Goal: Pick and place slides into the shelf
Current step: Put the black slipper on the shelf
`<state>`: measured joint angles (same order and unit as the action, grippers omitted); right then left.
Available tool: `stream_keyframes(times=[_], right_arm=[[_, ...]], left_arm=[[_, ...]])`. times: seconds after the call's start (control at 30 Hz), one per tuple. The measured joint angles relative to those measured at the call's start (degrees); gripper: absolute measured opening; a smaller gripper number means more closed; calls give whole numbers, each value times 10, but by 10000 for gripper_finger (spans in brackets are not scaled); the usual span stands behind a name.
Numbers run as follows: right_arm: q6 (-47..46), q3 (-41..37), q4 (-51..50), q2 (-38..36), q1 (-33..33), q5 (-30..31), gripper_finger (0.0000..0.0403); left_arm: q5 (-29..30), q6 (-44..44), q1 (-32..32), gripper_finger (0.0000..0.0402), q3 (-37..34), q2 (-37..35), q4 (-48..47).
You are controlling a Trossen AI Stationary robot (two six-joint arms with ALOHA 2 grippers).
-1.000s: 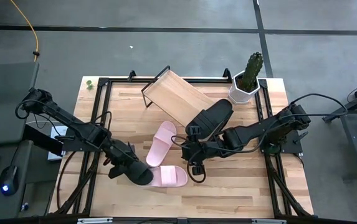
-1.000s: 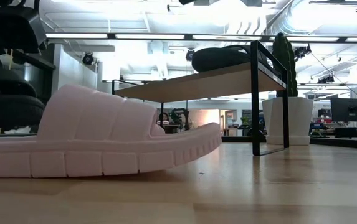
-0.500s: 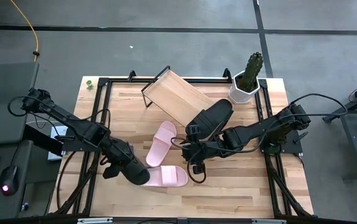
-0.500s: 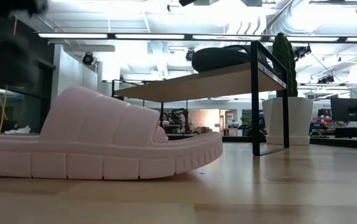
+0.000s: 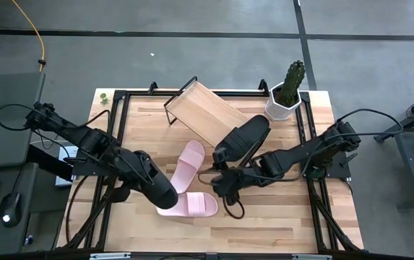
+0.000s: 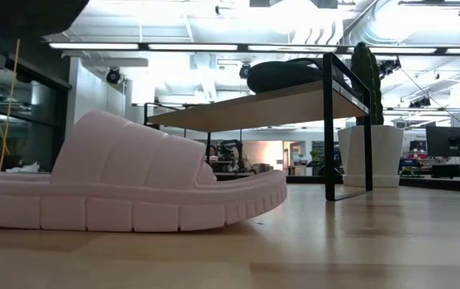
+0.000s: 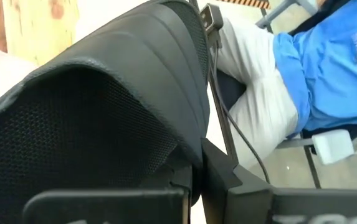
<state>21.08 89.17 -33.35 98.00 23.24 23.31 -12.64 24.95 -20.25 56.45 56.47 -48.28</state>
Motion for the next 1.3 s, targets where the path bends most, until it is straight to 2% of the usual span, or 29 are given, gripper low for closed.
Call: stream_keyframes(times=[0.33, 0.5, 0.77, 1.0, 1.3], right_arm=[[124, 0, 69, 18, 13, 3, 211], [176, 0, 90, 38, 11, 31, 211], [257, 0, 132, 45, 22, 47, 211], [280, 0, 159, 44, 32, 42, 211], [286, 0, 200, 44, 32, 20, 211]], left_arm=[[-71, -12, 0, 0, 1, 22, 41], [-99, -27, 1, 0, 4, 32, 77], [-150, -84, 54, 0, 56, 65, 77], [-254, -138, 87, 0, 70, 108, 82], [-279, -180, 87, 0, 69, 153, 58]])
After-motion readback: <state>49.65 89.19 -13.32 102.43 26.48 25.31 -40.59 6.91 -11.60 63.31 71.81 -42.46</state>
